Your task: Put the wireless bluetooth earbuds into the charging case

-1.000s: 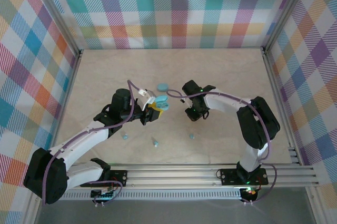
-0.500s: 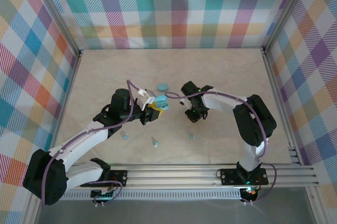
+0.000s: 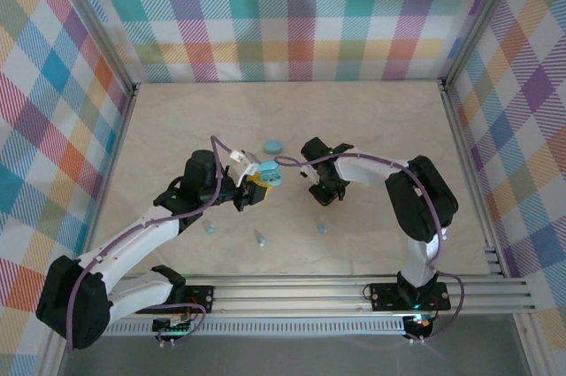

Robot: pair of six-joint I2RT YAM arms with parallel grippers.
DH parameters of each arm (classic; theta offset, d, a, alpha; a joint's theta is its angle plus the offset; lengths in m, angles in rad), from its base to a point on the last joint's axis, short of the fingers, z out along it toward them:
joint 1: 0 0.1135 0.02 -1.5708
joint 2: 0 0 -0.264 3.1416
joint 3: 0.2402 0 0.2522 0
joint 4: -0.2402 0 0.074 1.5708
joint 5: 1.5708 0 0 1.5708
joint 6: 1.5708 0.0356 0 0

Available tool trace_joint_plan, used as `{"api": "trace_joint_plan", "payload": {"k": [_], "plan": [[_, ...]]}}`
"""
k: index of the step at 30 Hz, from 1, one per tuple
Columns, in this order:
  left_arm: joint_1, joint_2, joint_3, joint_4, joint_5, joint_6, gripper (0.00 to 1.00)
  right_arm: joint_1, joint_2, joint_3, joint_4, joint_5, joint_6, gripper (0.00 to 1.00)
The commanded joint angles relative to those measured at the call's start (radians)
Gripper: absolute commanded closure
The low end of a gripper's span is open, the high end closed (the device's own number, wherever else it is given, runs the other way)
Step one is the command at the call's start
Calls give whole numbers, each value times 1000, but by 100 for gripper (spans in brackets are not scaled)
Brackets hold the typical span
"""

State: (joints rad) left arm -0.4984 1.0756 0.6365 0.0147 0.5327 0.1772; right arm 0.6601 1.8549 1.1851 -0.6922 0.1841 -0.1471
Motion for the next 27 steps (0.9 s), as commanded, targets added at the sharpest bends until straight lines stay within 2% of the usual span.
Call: {"api": "trace_joint_plan", "payload": {"k": [1, 7, 17, 20, 27], "plan": [[10, -36, -24, -16, -9, 17, 88, 7, 14, 13, -20, 13, 5, 76], [10, -47, -42, 11, -6, 4, 88, -9, -32, 34, -38, 4, 95, 83], [9, 24, 6, 24, 18, -8, 88, -110, -124, 61, -29, -202, 236, 86], [9, 35, 12, 8, 15, -5, 88, -121, -101, 80, -35, -166, 274, 86], [9, 25, -17, 23, 3, -26, 88, -165, 72, 209, -141, -95, 526, 86]]}}
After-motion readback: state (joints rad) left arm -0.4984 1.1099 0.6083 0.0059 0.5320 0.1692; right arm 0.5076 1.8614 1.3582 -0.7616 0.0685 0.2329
